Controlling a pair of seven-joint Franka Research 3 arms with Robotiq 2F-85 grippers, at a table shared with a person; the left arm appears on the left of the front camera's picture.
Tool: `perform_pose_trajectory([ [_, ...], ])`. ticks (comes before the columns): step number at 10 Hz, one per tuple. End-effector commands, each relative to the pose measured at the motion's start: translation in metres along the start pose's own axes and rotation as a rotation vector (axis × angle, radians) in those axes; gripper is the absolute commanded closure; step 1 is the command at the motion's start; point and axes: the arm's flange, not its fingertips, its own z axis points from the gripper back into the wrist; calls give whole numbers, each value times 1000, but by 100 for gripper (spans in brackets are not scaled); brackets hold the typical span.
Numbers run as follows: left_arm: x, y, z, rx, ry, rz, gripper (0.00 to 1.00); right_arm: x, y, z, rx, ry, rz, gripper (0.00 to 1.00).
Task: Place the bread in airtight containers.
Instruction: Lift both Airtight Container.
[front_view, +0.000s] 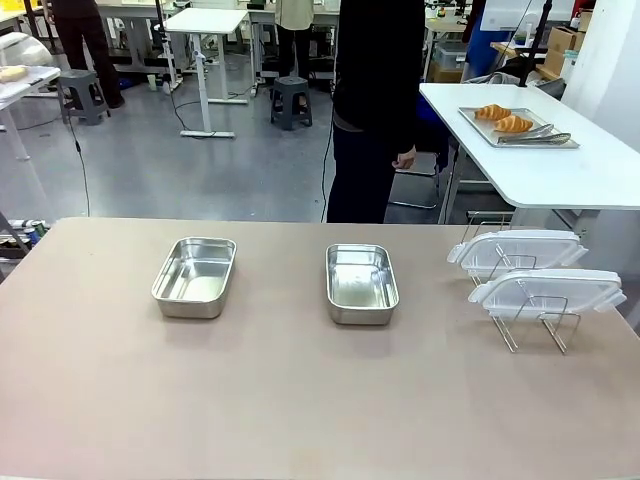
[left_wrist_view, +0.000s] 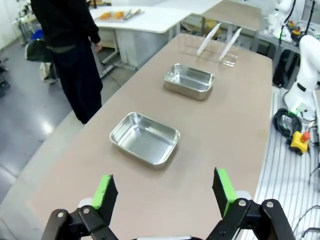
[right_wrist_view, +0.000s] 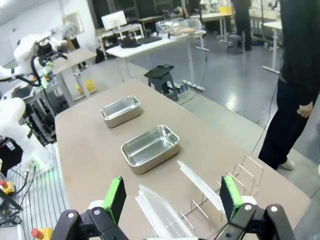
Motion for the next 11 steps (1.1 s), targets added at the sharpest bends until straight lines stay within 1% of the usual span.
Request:
perform_pose_trajectory([
  [1,9,1,-20,-1,1,23,0,4,-6,-5,35,29,9,0],
  [2,0,0,0,0,0,0,0,0,0,0,0,0,0,0],
  [11,0,0,0,0,0,0,0,0,0,0,0,0,0,0],
])
